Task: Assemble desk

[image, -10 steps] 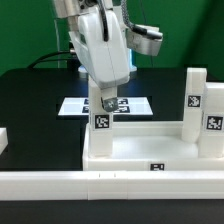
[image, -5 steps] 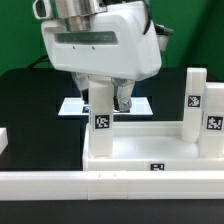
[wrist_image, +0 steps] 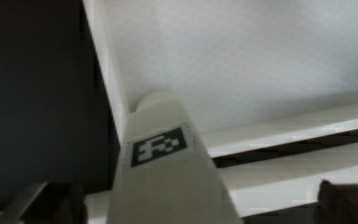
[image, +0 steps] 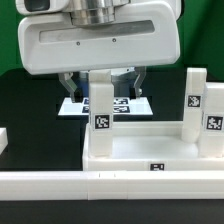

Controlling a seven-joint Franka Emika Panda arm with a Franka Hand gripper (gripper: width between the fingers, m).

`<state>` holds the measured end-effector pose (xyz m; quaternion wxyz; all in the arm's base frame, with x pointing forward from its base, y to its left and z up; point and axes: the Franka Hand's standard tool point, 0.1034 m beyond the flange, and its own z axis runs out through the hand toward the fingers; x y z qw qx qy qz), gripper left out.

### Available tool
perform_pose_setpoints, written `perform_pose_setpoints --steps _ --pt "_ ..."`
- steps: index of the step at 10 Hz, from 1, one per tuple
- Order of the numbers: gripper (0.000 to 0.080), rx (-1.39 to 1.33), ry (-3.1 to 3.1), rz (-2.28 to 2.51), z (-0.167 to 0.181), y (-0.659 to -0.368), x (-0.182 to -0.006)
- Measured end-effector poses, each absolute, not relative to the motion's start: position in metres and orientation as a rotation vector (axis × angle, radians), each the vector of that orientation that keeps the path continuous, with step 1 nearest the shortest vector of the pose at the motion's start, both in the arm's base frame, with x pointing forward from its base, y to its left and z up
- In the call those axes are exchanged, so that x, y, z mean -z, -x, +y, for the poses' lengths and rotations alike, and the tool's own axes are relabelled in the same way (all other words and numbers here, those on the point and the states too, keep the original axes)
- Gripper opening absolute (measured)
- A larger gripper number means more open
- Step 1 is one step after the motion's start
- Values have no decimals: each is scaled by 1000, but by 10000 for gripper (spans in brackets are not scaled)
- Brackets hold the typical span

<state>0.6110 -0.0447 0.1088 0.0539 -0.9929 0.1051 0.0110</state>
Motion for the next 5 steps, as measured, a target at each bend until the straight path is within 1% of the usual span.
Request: perform_pose_setpoints --steps 1,2,3,4,5 --pt "540 -36 3012 359 -44 -611 -109" --pt "403 -35 3016 353 -47 -611 -109" --pt "403 -36 3017 366 -50 -610 -108" --pt "294 -46 2994 527 -50 -610 -107" --pt "293 -53 2971 651 -50 -610 -107"
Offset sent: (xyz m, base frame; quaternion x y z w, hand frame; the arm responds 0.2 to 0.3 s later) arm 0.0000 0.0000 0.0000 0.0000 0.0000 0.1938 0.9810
